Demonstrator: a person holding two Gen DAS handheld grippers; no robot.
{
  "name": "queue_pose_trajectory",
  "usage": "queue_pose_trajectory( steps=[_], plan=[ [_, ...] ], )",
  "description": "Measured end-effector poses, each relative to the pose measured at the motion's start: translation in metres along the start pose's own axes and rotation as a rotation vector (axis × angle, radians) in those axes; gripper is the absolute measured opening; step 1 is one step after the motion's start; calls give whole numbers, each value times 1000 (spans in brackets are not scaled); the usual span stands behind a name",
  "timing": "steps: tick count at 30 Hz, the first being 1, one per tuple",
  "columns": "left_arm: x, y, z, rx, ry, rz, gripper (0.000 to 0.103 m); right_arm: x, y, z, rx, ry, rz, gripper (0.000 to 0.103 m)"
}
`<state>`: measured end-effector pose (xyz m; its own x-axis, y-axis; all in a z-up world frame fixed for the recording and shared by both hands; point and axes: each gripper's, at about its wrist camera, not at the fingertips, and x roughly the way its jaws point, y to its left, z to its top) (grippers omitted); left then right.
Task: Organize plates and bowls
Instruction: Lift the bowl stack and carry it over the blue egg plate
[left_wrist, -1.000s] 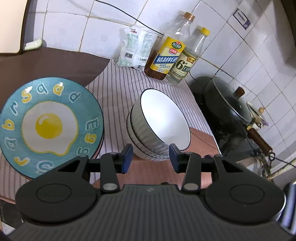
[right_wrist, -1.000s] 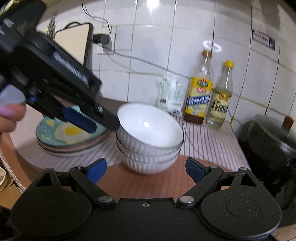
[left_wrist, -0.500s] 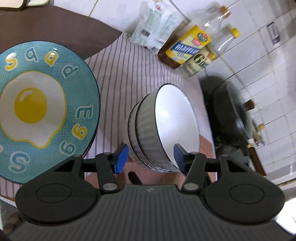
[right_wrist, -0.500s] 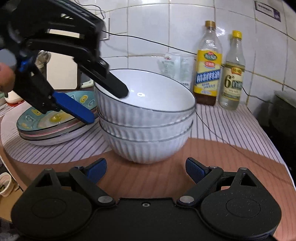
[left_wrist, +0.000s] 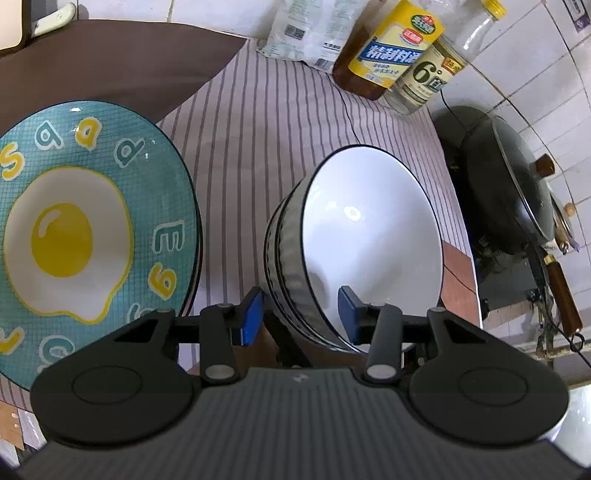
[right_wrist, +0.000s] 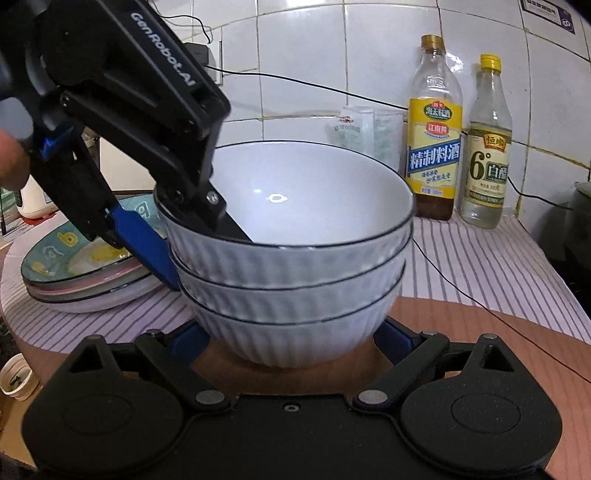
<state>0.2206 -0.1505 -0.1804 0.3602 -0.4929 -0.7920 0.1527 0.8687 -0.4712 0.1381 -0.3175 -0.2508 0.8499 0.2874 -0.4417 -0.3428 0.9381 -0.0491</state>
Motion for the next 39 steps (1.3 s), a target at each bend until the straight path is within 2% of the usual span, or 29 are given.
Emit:
queue_pose_trajectory(
  steps=[3,18,39],
  plan=[
    [4,1,0,-5,-3,13,39,1,-1,2,13,10,9,99],
    [5,-2,-4,-1,-37,19,39,7,-3,2,74,8,-11,99],
    [-8,-19,-12,152,-32,37,38,-7,5,-1,75,-36,-56,99]
  ],
)
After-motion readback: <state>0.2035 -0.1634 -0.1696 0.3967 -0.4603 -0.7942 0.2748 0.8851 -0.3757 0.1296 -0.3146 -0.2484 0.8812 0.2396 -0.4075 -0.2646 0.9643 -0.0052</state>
